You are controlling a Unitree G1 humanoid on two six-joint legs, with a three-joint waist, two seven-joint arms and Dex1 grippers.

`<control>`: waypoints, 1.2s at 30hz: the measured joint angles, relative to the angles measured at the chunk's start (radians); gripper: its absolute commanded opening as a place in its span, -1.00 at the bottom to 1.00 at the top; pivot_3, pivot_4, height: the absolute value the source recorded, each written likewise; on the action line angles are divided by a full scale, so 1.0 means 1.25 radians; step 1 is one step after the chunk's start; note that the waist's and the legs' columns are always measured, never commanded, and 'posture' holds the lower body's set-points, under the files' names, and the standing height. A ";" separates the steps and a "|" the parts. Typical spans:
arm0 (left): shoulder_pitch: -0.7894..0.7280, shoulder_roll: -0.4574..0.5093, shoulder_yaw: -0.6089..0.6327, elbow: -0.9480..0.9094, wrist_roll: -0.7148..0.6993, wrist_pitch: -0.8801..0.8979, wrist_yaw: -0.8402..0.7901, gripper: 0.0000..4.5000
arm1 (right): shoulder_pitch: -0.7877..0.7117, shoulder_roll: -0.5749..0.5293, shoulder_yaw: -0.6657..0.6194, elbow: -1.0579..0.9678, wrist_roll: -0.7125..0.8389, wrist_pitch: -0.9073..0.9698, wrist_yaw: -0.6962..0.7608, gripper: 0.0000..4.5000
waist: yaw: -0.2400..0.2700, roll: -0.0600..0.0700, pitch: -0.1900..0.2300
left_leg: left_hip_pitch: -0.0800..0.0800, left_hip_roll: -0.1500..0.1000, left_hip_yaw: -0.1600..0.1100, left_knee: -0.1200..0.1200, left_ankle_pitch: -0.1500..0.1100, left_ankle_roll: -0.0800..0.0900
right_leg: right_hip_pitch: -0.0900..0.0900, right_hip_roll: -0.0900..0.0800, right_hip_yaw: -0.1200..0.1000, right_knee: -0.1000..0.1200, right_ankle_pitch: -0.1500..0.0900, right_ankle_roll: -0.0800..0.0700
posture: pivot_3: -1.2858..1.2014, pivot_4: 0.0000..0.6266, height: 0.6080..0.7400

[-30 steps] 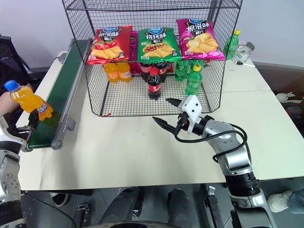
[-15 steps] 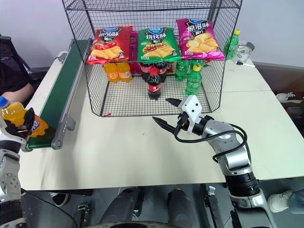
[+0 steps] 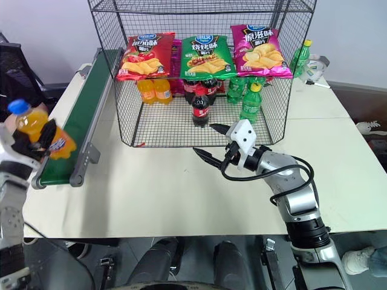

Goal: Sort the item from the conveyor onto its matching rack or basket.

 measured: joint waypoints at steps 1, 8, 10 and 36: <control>-0.014 0.001 -0.020 -0.019 -0.008 0.014 -0.006 0.19 | 0.000 0.000 0.000 0.000 0.000 0.000 0.000 1.00 | -0.001 0.000 0.000 | 0.000 0.000 0.000 0.000 0.000 0.000 | 0.000 0.000 0.000 0.000 0.000 0.000 | 0.03 -0.52 1.00; -0.101 -0.089 -0.249 -0.016 0.085 0.034 0.023 0.19 | 0.005 0.002 -0.001 -0.002 0.000 -0.001 -0.009 1.00 | -0.006 0.000 0.000 | 0.000 0.000 0.001 -0.001 0.000 0.000 | 0.001 0.001 0.000 0.002 0.000 0.001 | 0.03 -0.52 1.00; -0.132 -0.138 -0.307 0.053 0.150 -0.002 0.048 0.19 | 0.008 0.004 0.001 -0.007 -0.001 0.000 -0.014 1.00 | -0.005 0.000 0.000 | 0.000 0.000 0.001 -0.001 0.000 0.000 | 0.001 0.001 0.000 0.002 0.000 0.001 | 0.03 -0.52 1.00; -0.492 -0.329 -0.308 0.965 0.337 -0.589 0.155 0.19 | 0.026 0.002 -0.005 -0.048 0.000 0.018 -0.058 1.00 | -0.003 0.000 0.000 | -0.001 -0.001 0.002 0.001 0.001 0.000 | 0.001 0.002 0.000 0.003 0.001 0.001 | 0.03 -0.52 1.00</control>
